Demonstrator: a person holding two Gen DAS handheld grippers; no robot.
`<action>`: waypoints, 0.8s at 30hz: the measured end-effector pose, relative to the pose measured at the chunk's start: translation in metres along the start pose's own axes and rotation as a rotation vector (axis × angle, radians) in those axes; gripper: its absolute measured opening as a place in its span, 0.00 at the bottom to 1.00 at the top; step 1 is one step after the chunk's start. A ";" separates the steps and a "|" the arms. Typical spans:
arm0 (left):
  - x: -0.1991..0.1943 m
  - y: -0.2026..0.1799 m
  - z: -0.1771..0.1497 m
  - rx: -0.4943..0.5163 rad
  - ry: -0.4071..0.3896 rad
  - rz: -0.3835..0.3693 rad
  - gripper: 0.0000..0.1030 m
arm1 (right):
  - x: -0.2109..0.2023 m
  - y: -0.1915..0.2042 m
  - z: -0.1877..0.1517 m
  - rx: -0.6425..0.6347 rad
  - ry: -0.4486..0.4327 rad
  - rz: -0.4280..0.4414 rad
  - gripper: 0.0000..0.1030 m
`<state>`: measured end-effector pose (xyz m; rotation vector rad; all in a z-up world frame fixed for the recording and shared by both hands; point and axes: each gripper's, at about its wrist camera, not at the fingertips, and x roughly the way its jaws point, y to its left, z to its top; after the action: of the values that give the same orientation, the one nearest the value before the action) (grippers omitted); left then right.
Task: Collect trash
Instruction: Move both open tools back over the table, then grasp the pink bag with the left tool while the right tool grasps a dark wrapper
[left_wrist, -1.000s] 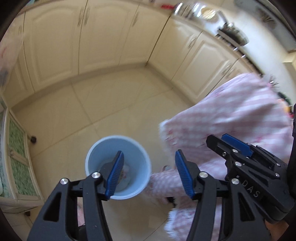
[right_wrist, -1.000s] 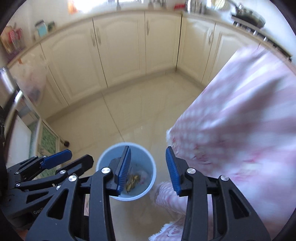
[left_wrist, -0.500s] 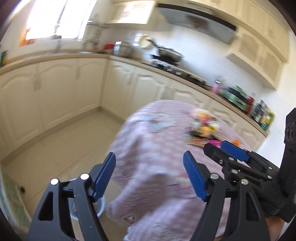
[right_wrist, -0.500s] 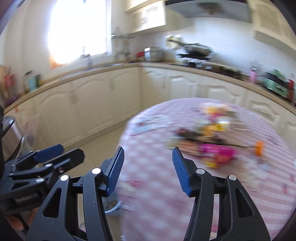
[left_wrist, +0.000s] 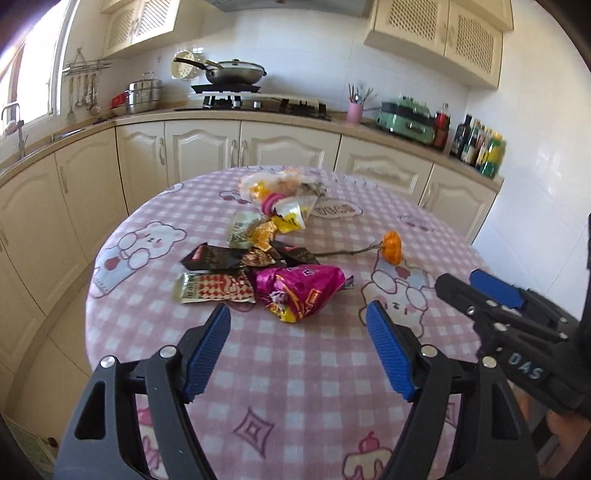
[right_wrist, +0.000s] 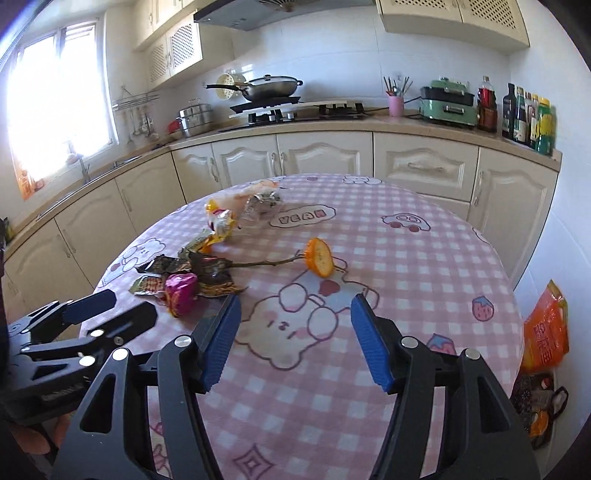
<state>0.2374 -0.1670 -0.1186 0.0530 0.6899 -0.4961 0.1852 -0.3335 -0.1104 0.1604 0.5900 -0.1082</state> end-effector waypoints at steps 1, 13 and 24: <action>0.006 -0.004 0.000 0.018 0.013 0.008 0.72 | 0.003 -0.003 0.001 0.000 0.006 0.002 0.59; 0.053 0.001 0.012 0.041 0.105 0.020 0.32 | 0.024 -0.005 0.004 -0.010 0.086 0.043 0.63; 0.004 0.019 0.014 -0.037 -0.047 -0.159 0.29 | 0.035 0.021 0.009 -0.094 0.142 0.090 0.63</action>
<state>0.2568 -0.1547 -0.1126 -0.0485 0.6603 -0.6352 0.2224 -0.3162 -0.1201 0.1035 0.7268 0.0184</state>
